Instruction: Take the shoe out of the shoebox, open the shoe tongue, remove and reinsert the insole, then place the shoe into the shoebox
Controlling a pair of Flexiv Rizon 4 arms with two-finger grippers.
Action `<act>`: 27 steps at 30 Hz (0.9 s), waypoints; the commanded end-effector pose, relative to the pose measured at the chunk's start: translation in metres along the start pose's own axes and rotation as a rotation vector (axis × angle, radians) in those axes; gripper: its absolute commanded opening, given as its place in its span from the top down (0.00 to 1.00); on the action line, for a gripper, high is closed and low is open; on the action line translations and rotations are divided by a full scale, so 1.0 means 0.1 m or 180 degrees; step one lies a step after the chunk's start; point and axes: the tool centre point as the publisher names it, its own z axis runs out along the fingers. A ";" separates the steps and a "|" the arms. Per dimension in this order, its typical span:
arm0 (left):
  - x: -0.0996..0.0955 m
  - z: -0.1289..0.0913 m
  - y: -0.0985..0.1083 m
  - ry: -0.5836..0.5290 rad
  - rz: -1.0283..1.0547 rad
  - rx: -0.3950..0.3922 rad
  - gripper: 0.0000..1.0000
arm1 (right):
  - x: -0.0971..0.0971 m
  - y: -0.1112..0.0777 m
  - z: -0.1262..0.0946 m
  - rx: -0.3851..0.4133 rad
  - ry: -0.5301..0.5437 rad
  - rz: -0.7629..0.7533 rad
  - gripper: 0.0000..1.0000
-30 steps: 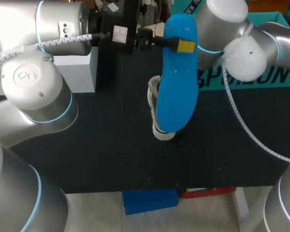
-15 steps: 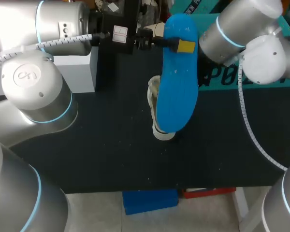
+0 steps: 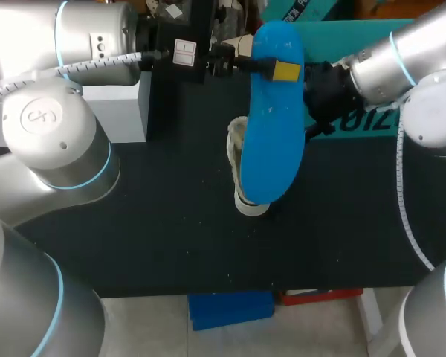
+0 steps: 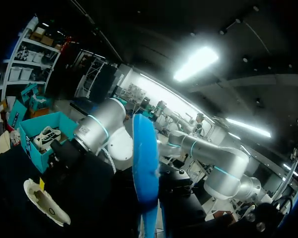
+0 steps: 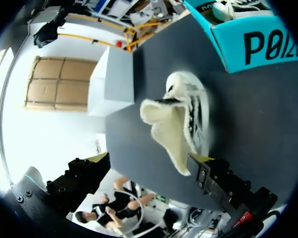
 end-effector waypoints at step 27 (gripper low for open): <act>0.01 0.00 0.00 -0.0016 -0.0004 -0.0004 1.00 | 0.01 0.05 -0.05 -0.0392 0.1544 0.0012 0.00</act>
